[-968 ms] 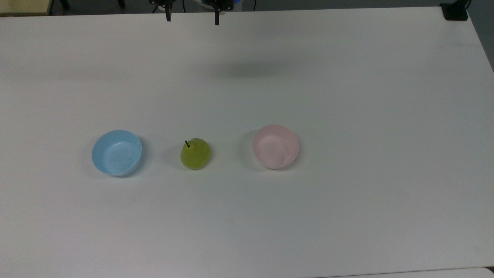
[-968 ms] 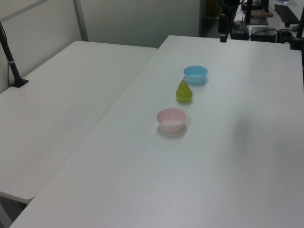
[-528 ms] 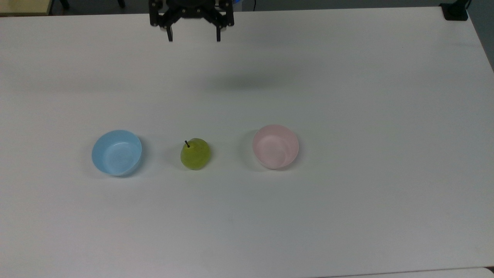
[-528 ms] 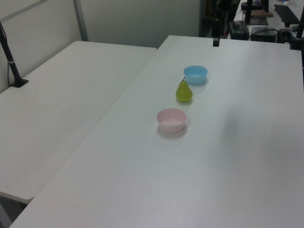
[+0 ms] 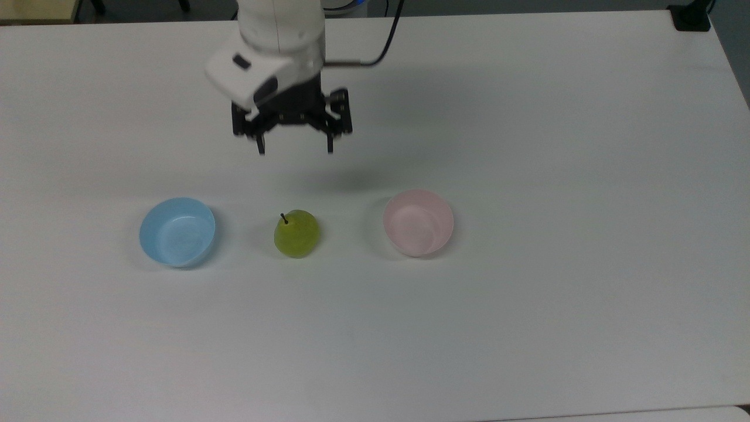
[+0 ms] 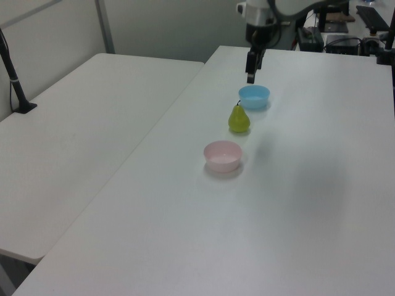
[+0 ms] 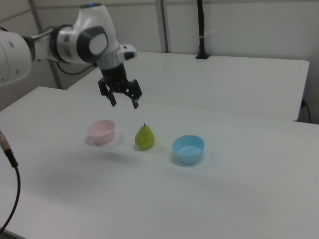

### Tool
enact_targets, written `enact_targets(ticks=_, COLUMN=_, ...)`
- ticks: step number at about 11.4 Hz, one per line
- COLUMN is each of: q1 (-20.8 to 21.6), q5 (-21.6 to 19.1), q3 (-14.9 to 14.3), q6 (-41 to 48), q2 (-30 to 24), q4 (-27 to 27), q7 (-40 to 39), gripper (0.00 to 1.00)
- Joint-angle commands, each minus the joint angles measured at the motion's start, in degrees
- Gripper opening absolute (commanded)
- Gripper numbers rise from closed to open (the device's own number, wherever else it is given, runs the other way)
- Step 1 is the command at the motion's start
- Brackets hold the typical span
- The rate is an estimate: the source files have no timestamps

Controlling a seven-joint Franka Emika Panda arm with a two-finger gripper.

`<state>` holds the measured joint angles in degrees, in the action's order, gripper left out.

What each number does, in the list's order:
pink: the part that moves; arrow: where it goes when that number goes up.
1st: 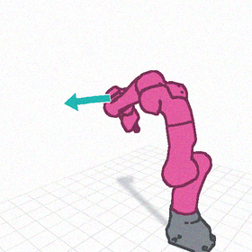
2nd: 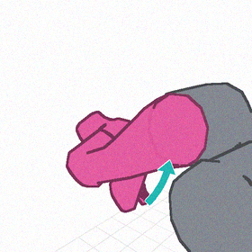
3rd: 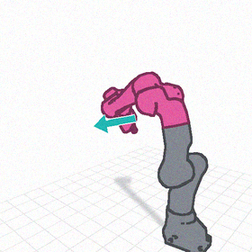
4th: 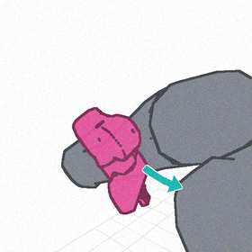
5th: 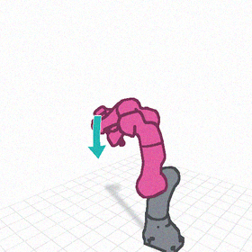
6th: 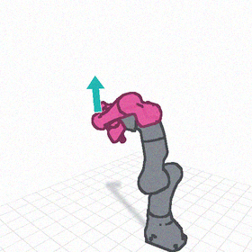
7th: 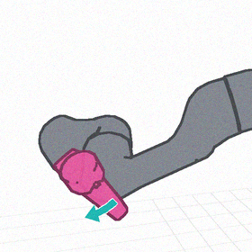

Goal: Place the pear in the bowl
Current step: 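Lower the open gripper down over the green pear, then close the gripper around the green pear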

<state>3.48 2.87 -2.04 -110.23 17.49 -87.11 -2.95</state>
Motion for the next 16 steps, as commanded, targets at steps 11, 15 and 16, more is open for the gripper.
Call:
enact_targets(ticks=11, q1=-0.4, q5=3.6, q3=-0.4, q6=-17.4, q2=16.0, q4=0.2, q7=-0.9, gripper=0.83)
enact_targets(ticks=15, q1=-0.4, q5=4.2, q3=-0.4, q6=-17.4, q2=16.0, q4=-0.4, q7=-1.0, gripper=0.41)
enact_targets(ticks=16, q1=-0.4, q5=4.2, q3=-0.4, q6=-17.3, q2=15.9, q4=-0.3, q7=-1.0, gripper=0.38)
